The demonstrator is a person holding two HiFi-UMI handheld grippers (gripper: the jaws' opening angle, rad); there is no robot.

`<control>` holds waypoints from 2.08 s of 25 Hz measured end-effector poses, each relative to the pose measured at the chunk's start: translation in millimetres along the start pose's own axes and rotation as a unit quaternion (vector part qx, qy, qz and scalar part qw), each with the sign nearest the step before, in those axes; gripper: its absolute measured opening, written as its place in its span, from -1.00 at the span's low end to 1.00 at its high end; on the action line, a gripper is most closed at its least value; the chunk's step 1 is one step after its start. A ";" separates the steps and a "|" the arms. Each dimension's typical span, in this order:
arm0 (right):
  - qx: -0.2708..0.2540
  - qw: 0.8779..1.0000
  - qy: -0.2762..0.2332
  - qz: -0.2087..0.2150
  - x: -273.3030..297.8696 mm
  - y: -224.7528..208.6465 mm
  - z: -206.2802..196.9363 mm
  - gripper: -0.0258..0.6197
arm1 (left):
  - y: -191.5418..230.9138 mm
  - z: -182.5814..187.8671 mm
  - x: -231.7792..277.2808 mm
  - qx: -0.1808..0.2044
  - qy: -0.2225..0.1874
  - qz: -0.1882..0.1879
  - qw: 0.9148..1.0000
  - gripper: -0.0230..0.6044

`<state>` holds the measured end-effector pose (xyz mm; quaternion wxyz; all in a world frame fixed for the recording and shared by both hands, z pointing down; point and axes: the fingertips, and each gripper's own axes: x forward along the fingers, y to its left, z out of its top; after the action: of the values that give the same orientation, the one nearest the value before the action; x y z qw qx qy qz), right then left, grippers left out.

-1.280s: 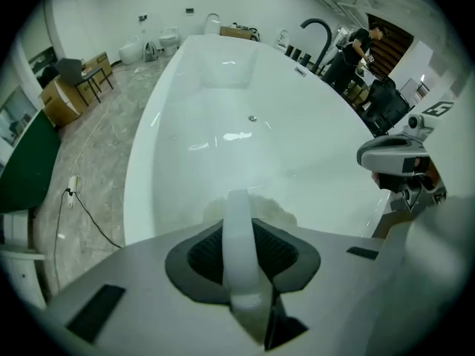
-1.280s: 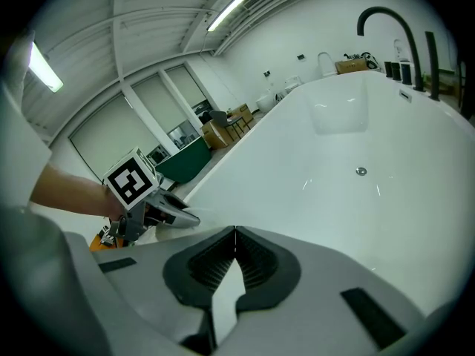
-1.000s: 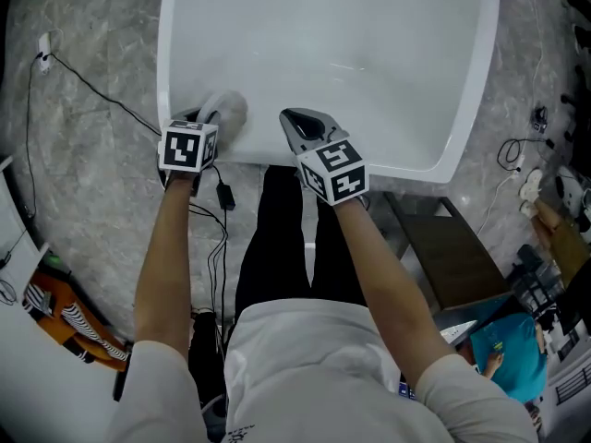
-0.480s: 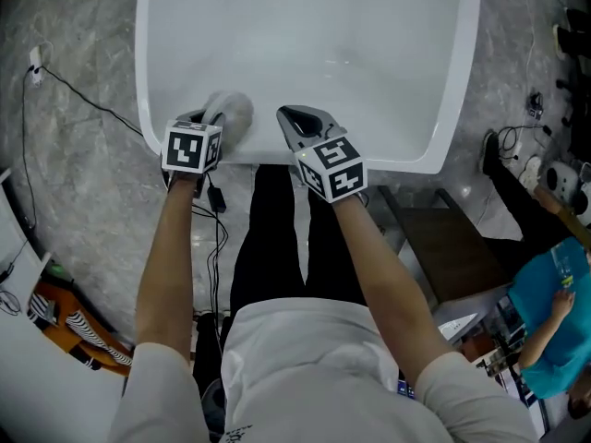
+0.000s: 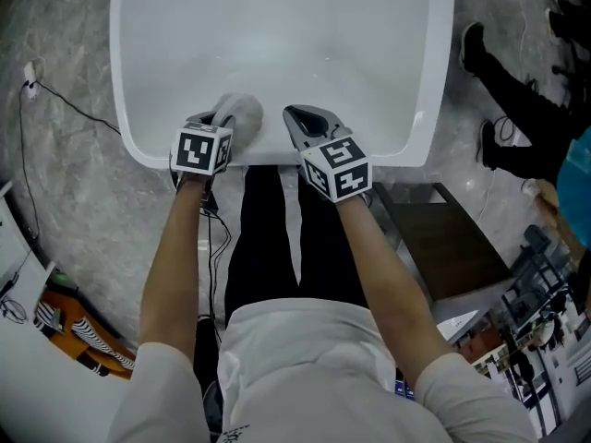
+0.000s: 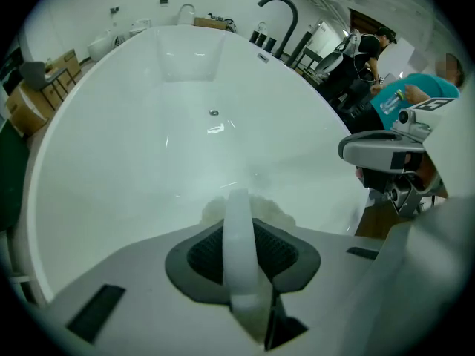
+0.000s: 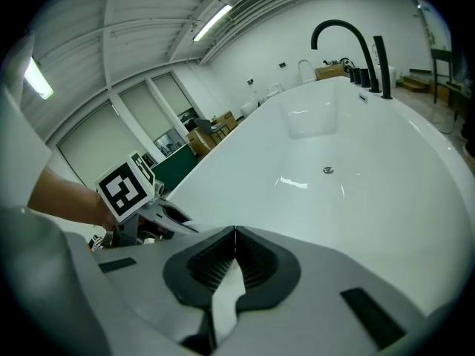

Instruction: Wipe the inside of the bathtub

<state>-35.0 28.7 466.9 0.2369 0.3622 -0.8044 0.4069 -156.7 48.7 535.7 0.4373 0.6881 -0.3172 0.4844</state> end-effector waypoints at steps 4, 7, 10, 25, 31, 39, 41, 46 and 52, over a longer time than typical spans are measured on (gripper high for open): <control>0.004 1.000 -0.003 -0.007 -16.2 -16.5 -5.0 -0.86 | -28.0 10.6 9.3 0.009 -0.004 -0.010 1.000 -0.62; 0.006 1.000 -0.005 -0.011 -26.7 -29.1 -9.7 -0.86 | -44.6 15.5 15.7 0.014 0.001 -0.011 1.000 -0.62; 0.012 1.000 -0.009 -0.017 -37.8 -42.2 -15.7 -0.86 | -61.0 22.2 22.2 0.021 0.002 -0.014 1.000 -0.62; 0.058 0.995 -0.035 -0.067 -99.3 -106.8 -39.2 -0.86 | -147.0 54.6 52.5 0.053 0.008 -0.048 0.997 -0.62; 0.060 0.993 -0.040 -0.098 -124.2 -130.2 -46.9 -0.86 | -182.0 67.0 62.5 0.069 0.012 -0.065 0.995 -0.62; 0.076 0.984 -0.074 -0.143 -170.2 -168.2 -53.6 -0.86 | -233.4 81.1 77.0 0.088 0.003 -0.085 0.993 -0.62; 0.079 0.982 -0.078 -0.151 -178.2 -175.5 -54.8 -0.86 | -245.2 83.7 79.3 0.092 0.004 -0.092 0.992 -0.62; 0.085 0.979 -0.083 -0.165 -190.7 -191.7 -60.0 -0.86 | -273.6 92.6 86.5 0.103 0.002 -0.103 0.989 -0.62; 0.082 0.979 -0.087 -0.165 -189.2 -194.3 -57.1 -0.86 | -292.2 98.7 88.0 0.103 -0.002 -0.108 0.989 -0.62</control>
<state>239.0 70.7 464.6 0.1994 0.5417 -0.7151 0.3942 162.0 79.4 518.1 0.4133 0.7604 -0.1903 0.4634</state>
